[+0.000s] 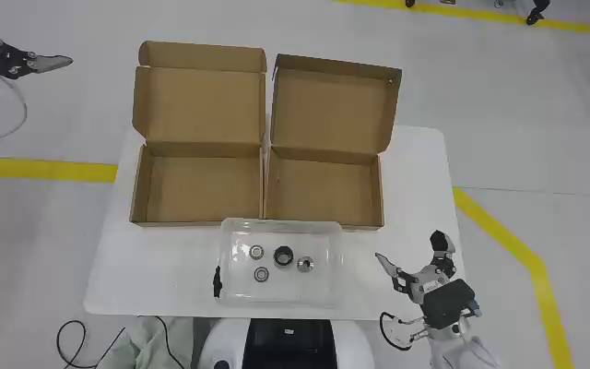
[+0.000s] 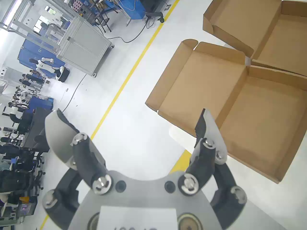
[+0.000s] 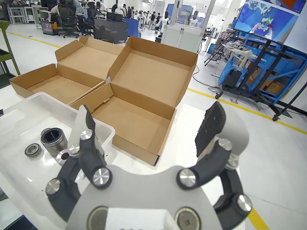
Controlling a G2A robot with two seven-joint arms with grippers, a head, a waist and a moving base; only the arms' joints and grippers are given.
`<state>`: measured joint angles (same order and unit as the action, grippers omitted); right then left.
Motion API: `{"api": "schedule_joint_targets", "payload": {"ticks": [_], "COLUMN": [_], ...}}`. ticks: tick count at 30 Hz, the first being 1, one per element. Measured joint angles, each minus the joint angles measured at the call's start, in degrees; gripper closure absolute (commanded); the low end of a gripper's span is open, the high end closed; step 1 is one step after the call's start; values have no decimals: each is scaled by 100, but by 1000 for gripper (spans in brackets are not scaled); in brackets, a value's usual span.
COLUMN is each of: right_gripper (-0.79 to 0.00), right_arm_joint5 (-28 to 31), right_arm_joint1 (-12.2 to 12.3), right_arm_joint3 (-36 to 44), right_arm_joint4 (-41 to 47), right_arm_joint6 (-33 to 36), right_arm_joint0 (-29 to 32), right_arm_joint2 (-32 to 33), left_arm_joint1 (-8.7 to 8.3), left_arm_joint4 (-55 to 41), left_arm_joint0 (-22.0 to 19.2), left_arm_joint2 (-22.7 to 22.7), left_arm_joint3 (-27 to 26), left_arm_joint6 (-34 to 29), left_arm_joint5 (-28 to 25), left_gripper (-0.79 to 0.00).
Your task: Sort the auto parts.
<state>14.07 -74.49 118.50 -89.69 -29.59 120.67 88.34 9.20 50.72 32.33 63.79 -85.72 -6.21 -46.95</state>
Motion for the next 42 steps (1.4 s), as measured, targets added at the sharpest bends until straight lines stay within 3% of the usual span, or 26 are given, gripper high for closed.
{"api": "schedule_joint_targets", "payload": {"ticks": [42], "right_gripper": [-785], "right_arm_joint5": [149], "right_arm_joint1": [18], "right_arm_joint3": [28], "right_arm_joint4": [-238], "right_arm_joint6": [203], "right_arm_joint0": [-153], "right_arm_joint2": [-112], "left_arm_joint1": [0], "left_arm_joint4": [0], "left_arm_joint0": [0], "left_arm_joint2": [0], "left_arm_joint3": [0], "left_arm_joint6": [0], "left_arm_joint5": [0], "left_gripper": [-785]}}
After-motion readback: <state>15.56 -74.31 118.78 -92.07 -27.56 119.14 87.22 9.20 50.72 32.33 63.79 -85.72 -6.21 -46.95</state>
